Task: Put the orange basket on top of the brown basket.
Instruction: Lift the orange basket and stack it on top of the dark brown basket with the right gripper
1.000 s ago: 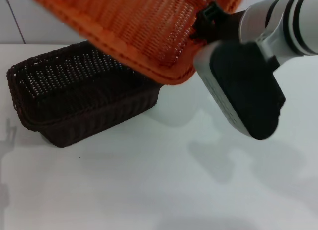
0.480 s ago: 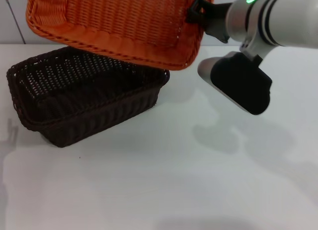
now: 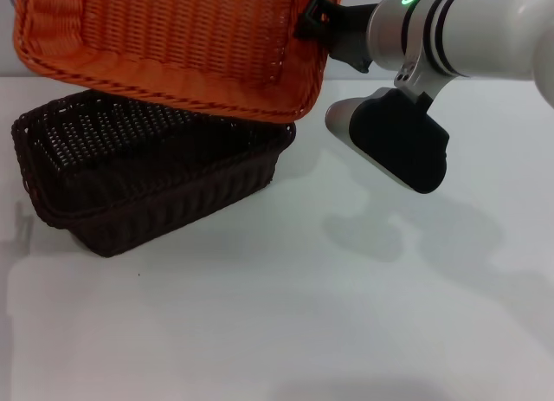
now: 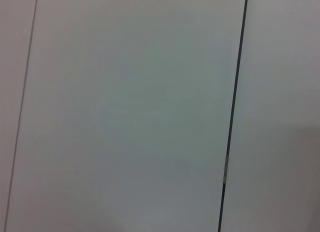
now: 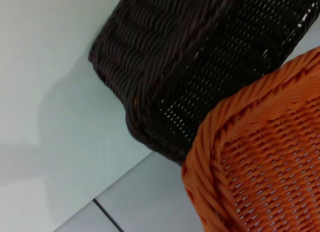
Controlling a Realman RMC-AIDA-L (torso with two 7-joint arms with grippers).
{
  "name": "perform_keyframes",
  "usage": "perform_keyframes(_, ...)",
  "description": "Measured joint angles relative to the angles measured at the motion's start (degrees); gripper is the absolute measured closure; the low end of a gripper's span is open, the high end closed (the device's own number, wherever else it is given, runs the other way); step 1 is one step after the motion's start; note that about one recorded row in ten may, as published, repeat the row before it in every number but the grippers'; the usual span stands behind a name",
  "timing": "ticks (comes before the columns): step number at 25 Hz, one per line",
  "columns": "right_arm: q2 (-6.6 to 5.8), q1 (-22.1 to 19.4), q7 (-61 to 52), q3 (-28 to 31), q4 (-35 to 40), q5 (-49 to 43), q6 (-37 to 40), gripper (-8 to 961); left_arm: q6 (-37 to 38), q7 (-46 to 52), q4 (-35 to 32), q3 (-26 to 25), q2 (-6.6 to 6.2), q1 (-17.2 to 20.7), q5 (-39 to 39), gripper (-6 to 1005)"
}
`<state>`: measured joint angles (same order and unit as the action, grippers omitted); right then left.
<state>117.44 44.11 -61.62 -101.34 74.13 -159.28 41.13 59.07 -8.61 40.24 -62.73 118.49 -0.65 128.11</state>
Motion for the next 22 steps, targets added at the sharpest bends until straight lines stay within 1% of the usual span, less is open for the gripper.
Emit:
perform_keyframes(14, 0.54, -1.4, 0.1, -4.0, 0.2, 0.8, -0.7, 781, 0.0, 0.1, -0.2, -0.2, -0.20, -0.3, -0.1, 202)
perform_keyframes(18, 0.38, -1.7, 0.2, -4.7, -0.3, 1.2, -0.7, 782, 0.0, 0.1, -0.2, -0.1, -0.19, -0.4, -0.1, 202)
perform_keyframes(22, 0.19, -0.7, 0.2, -5.1, -2.5, 1.4, -1.8, 783, 0.0, 0.1, -0.2, 0.0, -0.19, -0.4, -0.1, 203)
